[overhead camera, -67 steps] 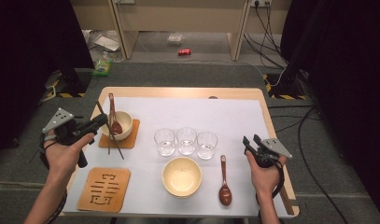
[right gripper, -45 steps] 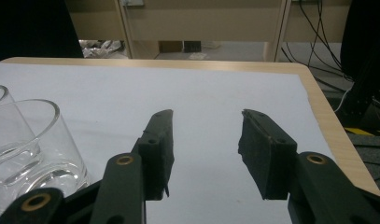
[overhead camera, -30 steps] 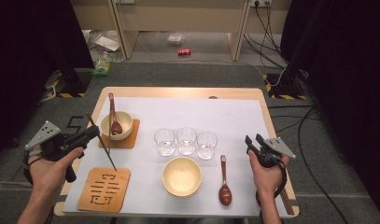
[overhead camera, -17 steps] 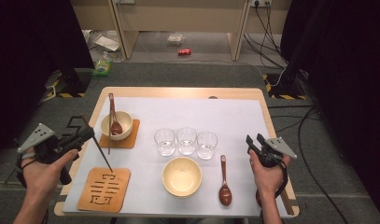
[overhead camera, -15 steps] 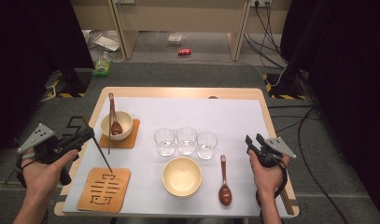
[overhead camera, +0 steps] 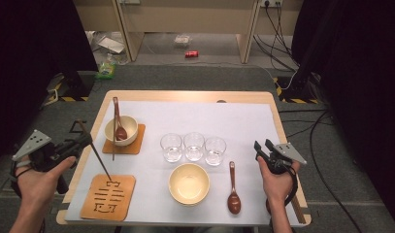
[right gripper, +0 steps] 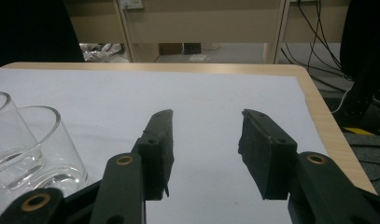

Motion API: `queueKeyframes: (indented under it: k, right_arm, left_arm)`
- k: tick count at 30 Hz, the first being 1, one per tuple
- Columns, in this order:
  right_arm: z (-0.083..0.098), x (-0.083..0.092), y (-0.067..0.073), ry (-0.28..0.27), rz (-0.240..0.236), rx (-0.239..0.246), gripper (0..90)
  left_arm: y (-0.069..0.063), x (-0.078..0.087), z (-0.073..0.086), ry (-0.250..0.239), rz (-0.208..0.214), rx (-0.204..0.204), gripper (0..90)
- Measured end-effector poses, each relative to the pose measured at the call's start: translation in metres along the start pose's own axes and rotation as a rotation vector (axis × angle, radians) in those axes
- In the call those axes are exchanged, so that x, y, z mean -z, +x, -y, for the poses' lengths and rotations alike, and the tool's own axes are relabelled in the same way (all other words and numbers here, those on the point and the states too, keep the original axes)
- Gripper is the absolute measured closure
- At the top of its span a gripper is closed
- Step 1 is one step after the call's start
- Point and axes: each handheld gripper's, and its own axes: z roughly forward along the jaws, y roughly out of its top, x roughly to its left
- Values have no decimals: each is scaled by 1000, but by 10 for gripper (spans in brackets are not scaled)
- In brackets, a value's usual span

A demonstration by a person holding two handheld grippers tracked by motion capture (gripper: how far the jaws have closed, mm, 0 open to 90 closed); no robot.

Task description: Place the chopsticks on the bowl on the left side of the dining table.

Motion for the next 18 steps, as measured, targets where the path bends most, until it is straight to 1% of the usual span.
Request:
queueKeyframes:
  k: [4, 6, 9, 12, 16, 18]
  right_arm:
    - [0, 0, 1, 4, -2, -2, 545]
    - [0, 0, 1, 6, -2, -1, 544]
    - [1, 0, 0, 6, 0, -2, 544]
    - [0, 0, -1, 1, 0, 0, 545]
    - [0, 1, -1, 0, 0, -5, 545]
    - [0, 1, -2, 0, 1, -6, 545]
  left_arm:
    - [6, -2, -1, 5, -15, 5, 844]
    - [10, -5, -2, 12, -23, 8, 844]
    - [16, -13, -3, 18, -36, 20, 844]
    - [21, -21, -7, 28, -53, 14, 844]
    - [31, -35, -8, 51, -70, 32, 844]
    - [38, -43, -9, 64, -80, 48, 844]
